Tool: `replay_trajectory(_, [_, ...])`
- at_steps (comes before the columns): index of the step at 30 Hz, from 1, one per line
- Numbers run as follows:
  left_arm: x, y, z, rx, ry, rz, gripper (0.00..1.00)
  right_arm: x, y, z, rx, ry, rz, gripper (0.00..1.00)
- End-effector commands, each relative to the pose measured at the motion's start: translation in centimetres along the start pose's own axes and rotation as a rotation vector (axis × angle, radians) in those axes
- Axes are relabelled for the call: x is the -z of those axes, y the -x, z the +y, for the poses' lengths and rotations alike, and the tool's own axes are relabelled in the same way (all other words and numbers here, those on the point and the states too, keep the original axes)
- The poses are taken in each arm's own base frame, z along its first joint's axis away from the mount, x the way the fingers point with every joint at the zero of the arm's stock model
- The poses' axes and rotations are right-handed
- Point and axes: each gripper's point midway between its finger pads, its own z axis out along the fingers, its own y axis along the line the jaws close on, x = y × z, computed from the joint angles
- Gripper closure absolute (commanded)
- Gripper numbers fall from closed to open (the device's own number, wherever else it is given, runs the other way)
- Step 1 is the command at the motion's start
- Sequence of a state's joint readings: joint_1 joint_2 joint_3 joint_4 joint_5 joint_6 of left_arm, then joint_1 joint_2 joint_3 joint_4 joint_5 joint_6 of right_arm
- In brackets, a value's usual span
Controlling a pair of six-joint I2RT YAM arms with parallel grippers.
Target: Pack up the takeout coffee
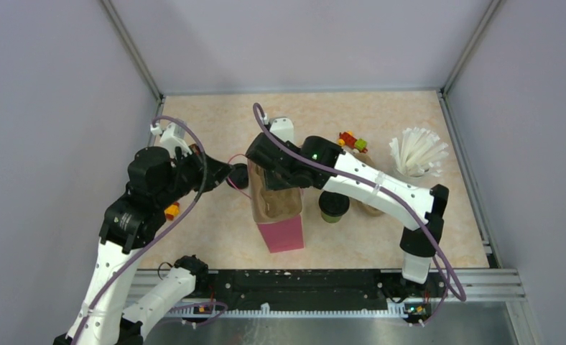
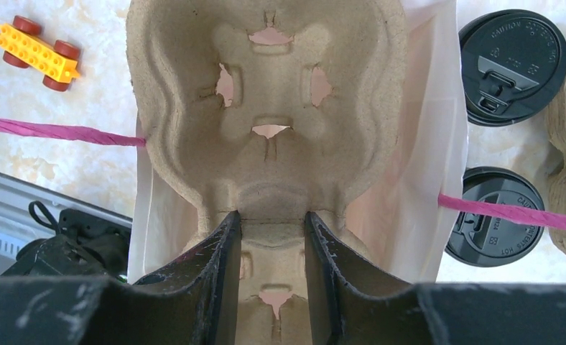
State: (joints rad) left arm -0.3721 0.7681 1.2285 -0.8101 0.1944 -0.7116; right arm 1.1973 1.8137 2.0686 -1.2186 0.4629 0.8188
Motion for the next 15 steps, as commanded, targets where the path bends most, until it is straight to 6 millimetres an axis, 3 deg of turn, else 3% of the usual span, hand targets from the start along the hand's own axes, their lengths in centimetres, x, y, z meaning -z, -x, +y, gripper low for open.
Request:
replay_trajectory(1, [0.6,0.6,-0.9,-0.013,-0.029,-0.020,1.00,-0.5,0.1,0.5,0.016,-0.003,-0.031,0.69])
replay_trajectory(4, [0.7,0.6,-0.7,-0.011,-0.020,-0.022,1.00,-0.3,0.1,0.8,0.014,0.017,-0.033,0.69])
replay_trajectory(8, [0.8,0.4,-0.1,-0.010,0.001,-0.028,1.00,1.4,0.2,1.0,0.021,0.031,0.015,0.69])
replay_trajectory(15, [0.7,0.3,0.4,-0.008,0.016,-0.036,1.00,1.0,-3.0,-0.3,0.043,0.005,0.117,0.68])
